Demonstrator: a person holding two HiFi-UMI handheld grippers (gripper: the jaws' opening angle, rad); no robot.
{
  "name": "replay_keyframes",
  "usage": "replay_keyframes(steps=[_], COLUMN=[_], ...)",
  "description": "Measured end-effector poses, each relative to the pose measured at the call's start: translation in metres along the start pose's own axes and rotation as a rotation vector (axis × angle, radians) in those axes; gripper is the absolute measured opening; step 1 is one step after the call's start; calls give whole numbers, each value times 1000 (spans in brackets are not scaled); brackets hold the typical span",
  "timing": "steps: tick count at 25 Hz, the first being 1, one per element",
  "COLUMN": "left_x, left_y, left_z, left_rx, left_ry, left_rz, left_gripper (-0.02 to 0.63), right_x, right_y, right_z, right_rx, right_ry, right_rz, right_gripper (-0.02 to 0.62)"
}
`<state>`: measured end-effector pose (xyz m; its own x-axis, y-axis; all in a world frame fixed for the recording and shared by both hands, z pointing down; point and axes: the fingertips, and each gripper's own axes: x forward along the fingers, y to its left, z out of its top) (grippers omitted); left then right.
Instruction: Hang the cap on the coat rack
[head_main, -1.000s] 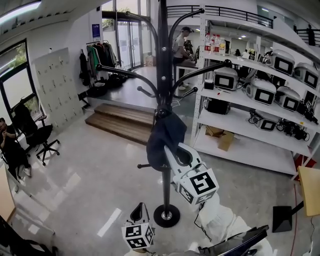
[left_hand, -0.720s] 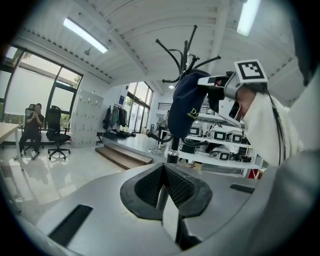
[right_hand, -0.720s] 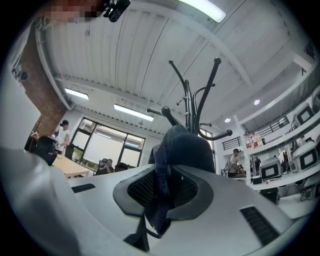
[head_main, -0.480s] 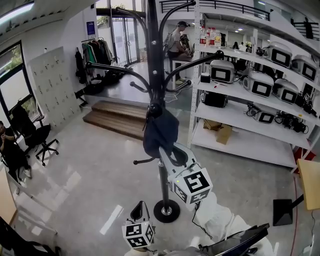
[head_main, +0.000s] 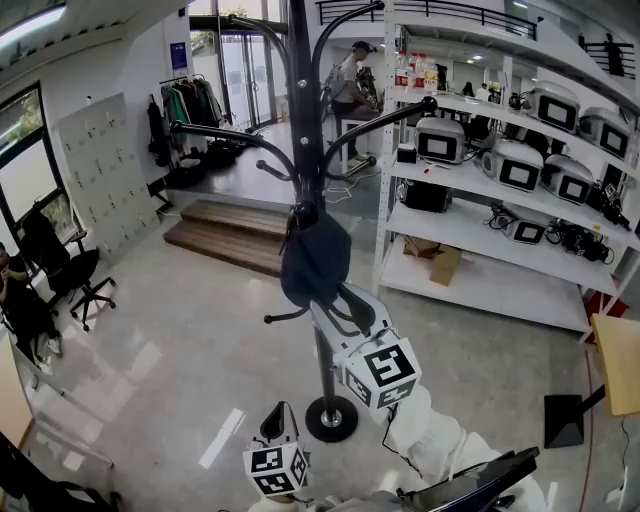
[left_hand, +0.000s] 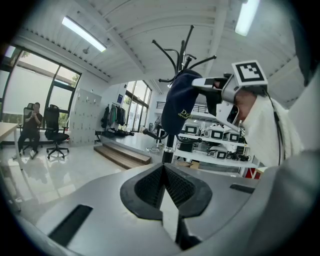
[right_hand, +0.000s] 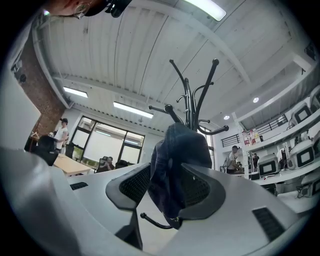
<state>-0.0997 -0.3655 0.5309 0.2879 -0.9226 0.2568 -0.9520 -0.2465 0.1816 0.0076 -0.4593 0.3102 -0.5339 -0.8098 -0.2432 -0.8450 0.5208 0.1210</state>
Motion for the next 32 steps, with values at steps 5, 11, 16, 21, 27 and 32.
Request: replay_keyframes(steps=[5, 11, 16, 21, 27, 32], left_x=[-7, -8, -9, -9, -9, -10], left_y=[0, -10, -22, -30, -35, -38], left_z=[0, -3, -7, -12, -16, -15], left_rx=[2, 13, 20, 25, 30, 34], left_ry=[-1, 4, 10, 19, 31, 33], left_rz=[3, -21, -52, -79, -111, -147], left_gripper=[2, 2, 2, 2, 2, 2], right_x=[-15, -39, -61, -84, -98, -103], right_y=[5, 17, 30, 38, 39, 40], right_z=[-6, -32, -77, -113, -127, -133], right_rx=[38, 73, 105, 125, 146, 170], right_ry=[0, 53, 175, 274, 306, 332], right_rz=[-36, -68, -66, -84, -114, -135], right_gripper=[172, 172, 172, 132, 25, 17])
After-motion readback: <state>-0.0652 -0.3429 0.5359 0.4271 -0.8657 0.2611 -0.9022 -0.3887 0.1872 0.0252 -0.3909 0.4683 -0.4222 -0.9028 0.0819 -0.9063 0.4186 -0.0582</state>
